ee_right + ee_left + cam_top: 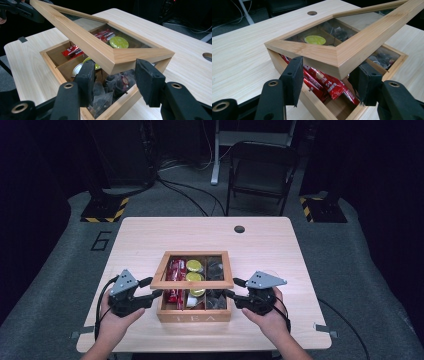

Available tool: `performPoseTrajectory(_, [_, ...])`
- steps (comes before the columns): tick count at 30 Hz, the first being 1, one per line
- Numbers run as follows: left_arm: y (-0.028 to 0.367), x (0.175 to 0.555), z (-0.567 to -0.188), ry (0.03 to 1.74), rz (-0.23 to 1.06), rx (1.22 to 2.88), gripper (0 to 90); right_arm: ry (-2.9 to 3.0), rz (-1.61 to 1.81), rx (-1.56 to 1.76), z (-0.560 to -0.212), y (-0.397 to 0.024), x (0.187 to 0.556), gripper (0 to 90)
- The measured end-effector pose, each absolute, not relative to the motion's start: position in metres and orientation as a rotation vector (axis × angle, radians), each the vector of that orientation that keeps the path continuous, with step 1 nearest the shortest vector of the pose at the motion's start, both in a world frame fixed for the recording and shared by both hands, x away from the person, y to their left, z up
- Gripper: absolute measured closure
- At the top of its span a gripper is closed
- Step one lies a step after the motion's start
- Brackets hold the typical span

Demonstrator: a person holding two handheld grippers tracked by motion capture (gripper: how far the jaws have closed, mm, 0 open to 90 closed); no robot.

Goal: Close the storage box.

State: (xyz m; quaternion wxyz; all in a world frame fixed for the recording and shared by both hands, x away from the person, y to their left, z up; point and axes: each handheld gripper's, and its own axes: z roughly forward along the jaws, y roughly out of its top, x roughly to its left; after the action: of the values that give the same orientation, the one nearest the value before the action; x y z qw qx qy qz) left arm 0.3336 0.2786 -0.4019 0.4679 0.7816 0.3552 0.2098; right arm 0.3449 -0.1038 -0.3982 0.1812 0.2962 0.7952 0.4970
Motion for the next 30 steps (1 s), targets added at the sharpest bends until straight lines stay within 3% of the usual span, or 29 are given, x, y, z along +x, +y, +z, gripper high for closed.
performPoseTrajectory(30, [0.279, 0.315, -0.435, 0.881, 0.496, 1.933, 47.7, 2.269, 1.326, 0.870, -0.432, -0.102, 0.328, 59.3])
